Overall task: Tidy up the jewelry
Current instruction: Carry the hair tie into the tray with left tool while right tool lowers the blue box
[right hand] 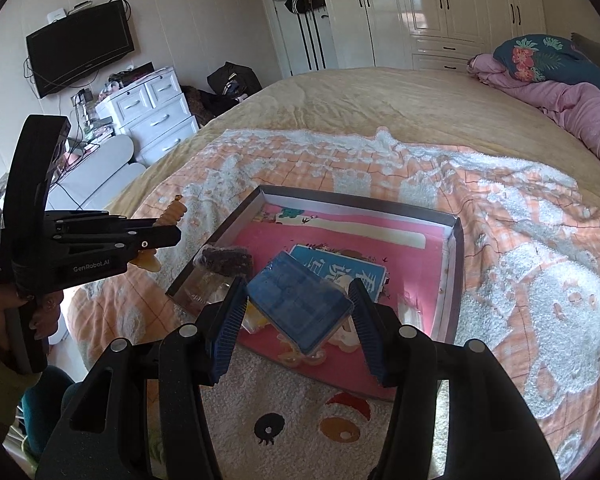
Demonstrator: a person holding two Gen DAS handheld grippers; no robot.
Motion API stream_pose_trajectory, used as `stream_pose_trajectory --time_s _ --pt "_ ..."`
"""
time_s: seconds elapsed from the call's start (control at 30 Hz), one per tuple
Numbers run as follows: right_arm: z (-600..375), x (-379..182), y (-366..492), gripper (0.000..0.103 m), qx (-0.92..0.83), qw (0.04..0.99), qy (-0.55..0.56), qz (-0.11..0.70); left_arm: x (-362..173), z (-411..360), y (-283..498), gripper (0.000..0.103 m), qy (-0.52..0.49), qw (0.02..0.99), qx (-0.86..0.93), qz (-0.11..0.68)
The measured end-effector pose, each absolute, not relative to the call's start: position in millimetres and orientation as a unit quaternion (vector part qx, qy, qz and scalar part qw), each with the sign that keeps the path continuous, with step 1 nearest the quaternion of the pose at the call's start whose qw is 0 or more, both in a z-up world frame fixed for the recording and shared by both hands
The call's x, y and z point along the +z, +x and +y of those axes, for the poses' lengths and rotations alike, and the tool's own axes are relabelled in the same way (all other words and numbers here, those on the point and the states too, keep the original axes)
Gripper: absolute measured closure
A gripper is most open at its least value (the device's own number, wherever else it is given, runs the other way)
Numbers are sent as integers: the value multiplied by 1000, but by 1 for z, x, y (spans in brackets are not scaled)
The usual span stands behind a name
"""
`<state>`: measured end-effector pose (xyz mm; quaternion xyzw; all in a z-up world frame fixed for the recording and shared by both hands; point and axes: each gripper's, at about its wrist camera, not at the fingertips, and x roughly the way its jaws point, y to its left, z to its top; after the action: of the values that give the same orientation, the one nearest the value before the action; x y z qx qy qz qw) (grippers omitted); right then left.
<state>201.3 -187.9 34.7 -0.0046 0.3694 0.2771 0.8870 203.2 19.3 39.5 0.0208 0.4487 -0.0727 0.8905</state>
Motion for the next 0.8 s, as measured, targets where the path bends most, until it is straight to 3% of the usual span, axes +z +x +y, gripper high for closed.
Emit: stream_pose_trajectory --time_s 0.8 --pt "-168 -25 214 52 279 869 -35 408 -7 -18 242 92 9 872 -126 473"
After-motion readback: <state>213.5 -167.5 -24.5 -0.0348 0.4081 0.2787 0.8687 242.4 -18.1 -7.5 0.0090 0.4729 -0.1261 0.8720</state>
